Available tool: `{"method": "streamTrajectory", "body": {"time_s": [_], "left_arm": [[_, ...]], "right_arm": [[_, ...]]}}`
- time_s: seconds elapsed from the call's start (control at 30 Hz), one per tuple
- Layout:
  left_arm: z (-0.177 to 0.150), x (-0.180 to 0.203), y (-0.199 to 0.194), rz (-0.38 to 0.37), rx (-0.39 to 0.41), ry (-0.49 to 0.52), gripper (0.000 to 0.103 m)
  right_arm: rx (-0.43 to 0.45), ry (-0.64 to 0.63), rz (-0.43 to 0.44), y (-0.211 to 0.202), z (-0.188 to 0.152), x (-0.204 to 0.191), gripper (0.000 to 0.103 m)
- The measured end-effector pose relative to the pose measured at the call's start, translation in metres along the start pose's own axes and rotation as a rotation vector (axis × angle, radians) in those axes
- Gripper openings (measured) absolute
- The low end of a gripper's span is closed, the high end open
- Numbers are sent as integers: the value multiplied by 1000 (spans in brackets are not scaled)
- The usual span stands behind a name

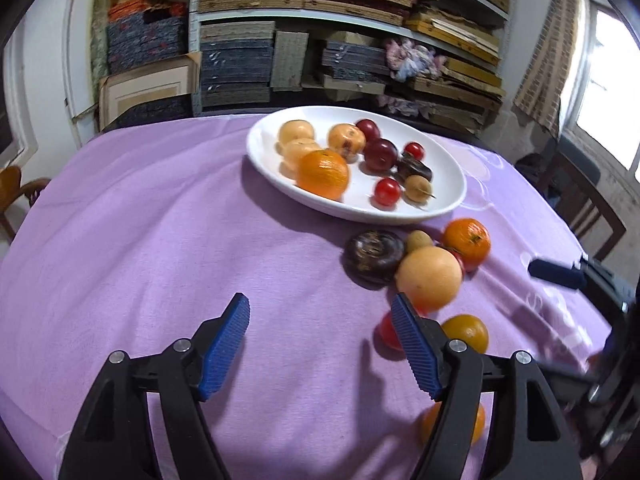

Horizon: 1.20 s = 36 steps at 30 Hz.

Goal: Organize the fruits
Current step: 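Withdraw both tools from the plate back to the fruit cluster, then grasp the yellow-orange fruit with the right tool while the left tool grasps a red cherry tomato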

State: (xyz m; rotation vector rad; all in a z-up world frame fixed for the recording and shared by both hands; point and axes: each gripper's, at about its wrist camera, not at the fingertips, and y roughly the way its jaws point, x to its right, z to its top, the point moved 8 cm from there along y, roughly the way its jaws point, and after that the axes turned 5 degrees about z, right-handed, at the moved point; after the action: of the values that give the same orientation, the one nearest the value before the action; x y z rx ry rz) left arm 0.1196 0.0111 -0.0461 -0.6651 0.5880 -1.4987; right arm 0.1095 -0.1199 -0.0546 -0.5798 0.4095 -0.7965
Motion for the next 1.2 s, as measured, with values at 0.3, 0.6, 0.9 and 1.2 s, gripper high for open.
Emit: {"method": "streamTrajectory", "body": {"time_s": [0.3,0.6,0.9,1.2], "left_arm": [[-1,-13,3,6,-35,-55,75],[-3,-5,-4,-14,-22,-24,75],[-5,4,-4,-29,-25,5,75],[-9,10,-2,-35,-36,38,75]], "right_arm": [[-91,84,-102,21,-5,22,86],[-56,44,-120,12,-5,33,78],[-111,31,-35,18,-12,13,60],[-159,10,-6,24,-22,2,39]]}}
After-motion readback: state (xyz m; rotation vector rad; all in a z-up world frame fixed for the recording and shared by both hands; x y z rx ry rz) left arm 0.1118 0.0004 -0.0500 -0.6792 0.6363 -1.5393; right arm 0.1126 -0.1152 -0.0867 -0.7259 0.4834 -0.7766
